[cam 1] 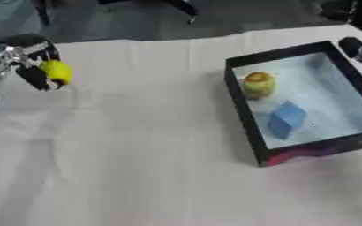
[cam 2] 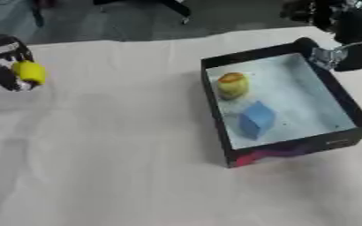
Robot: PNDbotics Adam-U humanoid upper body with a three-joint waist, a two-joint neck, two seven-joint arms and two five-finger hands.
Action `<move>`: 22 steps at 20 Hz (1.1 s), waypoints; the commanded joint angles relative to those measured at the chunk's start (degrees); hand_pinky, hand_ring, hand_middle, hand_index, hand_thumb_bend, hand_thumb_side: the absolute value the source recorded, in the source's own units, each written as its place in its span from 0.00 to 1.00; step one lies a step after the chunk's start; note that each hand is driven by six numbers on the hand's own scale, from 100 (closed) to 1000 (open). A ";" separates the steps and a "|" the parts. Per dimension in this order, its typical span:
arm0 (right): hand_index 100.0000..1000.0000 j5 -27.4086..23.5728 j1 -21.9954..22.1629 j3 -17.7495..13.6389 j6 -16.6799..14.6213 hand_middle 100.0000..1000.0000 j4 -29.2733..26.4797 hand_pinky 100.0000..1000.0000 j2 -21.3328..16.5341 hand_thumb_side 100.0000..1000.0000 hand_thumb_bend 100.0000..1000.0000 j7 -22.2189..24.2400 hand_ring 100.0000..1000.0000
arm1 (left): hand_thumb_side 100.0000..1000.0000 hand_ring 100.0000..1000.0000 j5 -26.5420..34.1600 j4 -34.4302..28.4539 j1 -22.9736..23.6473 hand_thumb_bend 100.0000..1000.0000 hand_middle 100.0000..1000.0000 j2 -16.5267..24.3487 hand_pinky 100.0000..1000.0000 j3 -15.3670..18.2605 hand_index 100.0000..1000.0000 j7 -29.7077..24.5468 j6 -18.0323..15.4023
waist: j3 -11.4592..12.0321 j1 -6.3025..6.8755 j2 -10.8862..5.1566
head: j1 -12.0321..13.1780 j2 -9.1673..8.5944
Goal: Pick up the objects with one hand, pass them to the other hand, and then place them into the box on the other side of the table.
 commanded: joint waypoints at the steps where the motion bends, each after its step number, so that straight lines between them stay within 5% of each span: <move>1: 1.00 -1.18 -1.01 -0.64 0.30 0.76 -0.76 1.00 -1.72 0.00 0.10 -0.50 1.00 | 0.00 0.72 6.51 -6.88 0.34 0.14 0.61 3.42 0.78 -1.10 0.53 0.93 0.65 | 0.12 -1.00 -4.20 | -0.76 0.27; 4: 1.00 -2.04 -1.50 -0.46 0.64 0.76 -1.21 1.00 -1.64 0.02 0.00 -0.61 1.00 | 0.00 0.71 13.02 -12.41 2.32 0.08 0.59 4.11 0.77 -2.46 0.52 2.44 1.86 | 0.00 -1.01 -4.53 | -1.28 0.42; 8: 1.00 -2.95 -1.65 -0.11 1.35 0.78 -2.08 1.00 -1.58 0.18 0.00 -0.42 1.00 | 0.00 0.70 21.36 -19.35 4.99 0.03 0.58 4.30 0.78 -3.79 0.52 6.02 4.15 | -0.03 -0.96 -4.86 | -2.07 0.30; 11: 1.00 -3.48 -1.75 0.10 2.20 0.79 -2.62 1.00 -1.33 0.19 0.00 0.03 1.00 | 0.00 0.69 24.85 -23.19 6.27 0.02 0.57 4.49 0.79 -4.74 0.52 8.17 5.24 | 0.03 -0.90 -5.11 | -2.67 0.24; 22: 1.00 -4.85 -3.22 1.52 3.86 0.78 -4.40 1.00 1.97 0.02 0.08 1.89 1.00 | 0.00 0.67 35.57 -32.40 12.07 0.00 0.56 0.81 0.80 -5.93 0.52 13.35 8.45 | 0.61 -0.79 -7.19 | -4.25 0.45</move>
